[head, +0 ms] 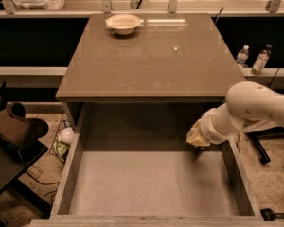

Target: Pick rxbar blueberry from top drawer and place on counter

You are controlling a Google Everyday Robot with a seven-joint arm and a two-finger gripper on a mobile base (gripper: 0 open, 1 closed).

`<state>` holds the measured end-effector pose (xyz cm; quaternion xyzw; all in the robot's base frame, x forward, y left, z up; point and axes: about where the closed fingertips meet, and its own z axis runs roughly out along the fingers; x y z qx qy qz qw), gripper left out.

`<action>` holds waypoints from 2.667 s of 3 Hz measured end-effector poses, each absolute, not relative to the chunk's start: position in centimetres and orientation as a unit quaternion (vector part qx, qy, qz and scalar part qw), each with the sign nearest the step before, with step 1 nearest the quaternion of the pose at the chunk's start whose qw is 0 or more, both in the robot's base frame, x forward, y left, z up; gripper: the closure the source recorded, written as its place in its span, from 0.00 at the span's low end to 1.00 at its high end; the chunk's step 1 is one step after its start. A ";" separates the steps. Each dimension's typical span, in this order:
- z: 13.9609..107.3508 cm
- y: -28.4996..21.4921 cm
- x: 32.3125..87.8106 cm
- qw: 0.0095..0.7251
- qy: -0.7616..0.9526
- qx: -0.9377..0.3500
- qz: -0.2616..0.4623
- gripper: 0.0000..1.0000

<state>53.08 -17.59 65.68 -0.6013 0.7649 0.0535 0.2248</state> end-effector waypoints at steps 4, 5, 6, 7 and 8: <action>89.2 -36.4 57.4 0.177 0.834 -0.514 -0.098 1.00; 92.8 -37.6 58.5 0.182 0.838 -0.500 -0.121 1.00; 95.9 -36.7 60.5 0.216 0.833 -0.491 -0.137 1.00; 98.5 -34.6 62.9 0.258 0.818 -0.495 -0.137 1.00; 101.2 -29.3 66.9 0.329 0.777 -0.525 -0.110 1.00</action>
Offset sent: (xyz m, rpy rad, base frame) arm 0.0260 -0.1618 0.1726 -0.2441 -0.0250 -0.2001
